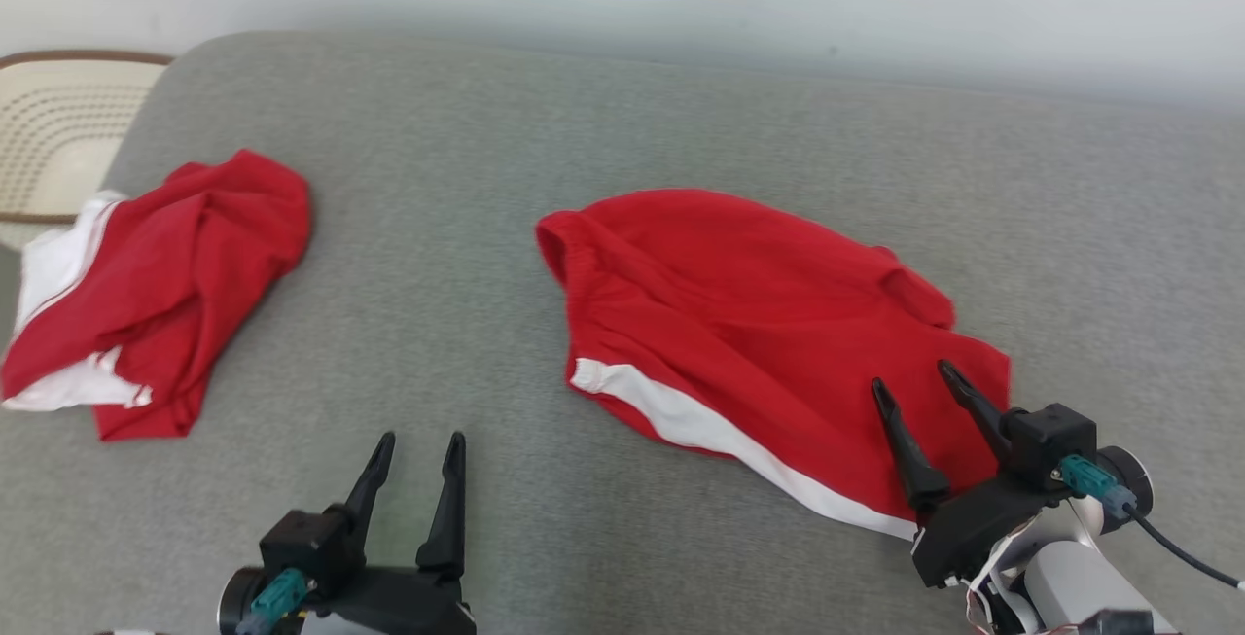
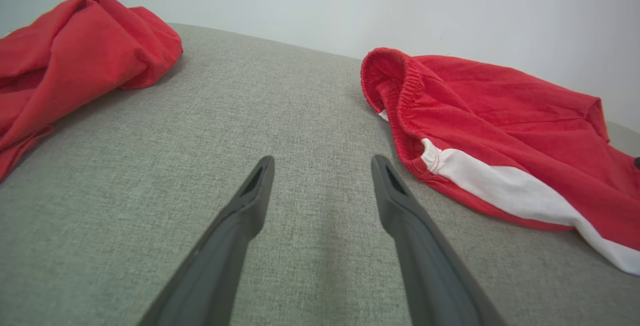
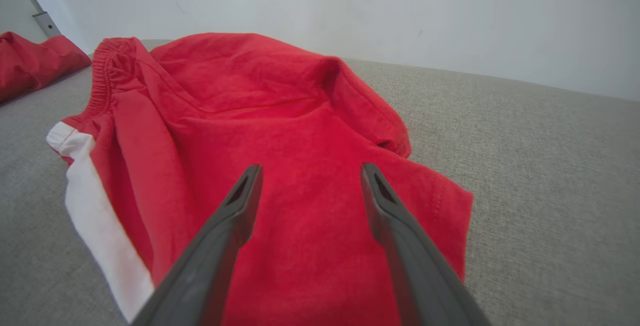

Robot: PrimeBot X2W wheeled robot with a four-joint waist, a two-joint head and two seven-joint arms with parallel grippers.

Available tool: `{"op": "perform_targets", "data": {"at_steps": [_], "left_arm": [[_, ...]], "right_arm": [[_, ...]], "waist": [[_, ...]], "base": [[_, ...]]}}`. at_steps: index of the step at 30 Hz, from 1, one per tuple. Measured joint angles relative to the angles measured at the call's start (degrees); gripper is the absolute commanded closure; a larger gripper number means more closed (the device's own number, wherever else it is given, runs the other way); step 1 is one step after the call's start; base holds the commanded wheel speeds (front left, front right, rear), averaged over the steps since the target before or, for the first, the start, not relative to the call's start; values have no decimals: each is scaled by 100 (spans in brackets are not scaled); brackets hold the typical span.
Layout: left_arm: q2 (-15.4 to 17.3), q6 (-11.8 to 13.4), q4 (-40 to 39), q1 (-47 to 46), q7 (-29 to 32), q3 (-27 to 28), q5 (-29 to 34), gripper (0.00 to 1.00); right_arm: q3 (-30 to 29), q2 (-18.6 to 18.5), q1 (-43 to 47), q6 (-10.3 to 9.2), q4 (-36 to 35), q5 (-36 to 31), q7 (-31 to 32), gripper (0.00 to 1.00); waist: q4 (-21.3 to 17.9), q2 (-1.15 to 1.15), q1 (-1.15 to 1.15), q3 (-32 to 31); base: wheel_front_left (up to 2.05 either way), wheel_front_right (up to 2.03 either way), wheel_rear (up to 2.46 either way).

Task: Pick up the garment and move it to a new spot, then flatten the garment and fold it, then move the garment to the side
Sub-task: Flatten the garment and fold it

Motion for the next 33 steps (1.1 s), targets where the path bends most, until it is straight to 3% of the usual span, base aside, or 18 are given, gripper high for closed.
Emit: {"op": "perform_targets", "data": {"at_steps": [11,12,13,14,15,33], "left_arm": [[-1,20,-110,193,0,4,-44,0],[-2,21,-116,190,0,-21,-45,0],[-3,22,-123,183,0,-41,-47,0],[-4,23,-131,176,0,-54,-48,0],[-1,26,-151,171,0,-76,-55,0],[-2,-10,-114,95,0,-326,-62,0]], "right_arm": [[-101,67,-456,0,1193,-174,-1,0],[-135,76,-492,0,1287,-210,-1,5],[-165,88,-536,1,1337,-232,-2,51],[-204,101,-574,0,1365,-252,-3,68],[-320,132,-639,0,1410,-303,-2,100],[-1304,-9,-993,1,1581,-795,0,100]], "waist": [[545,0,0,119],[560,0,0,145],[573,0,0,172],[583,0,1,194],[597,0,1,229],[730,0,1,216]], "base": [[0,0,0],[0,0,0],[0,0,0],[0,0,0],[0,0,0],[0,0,0]]}}
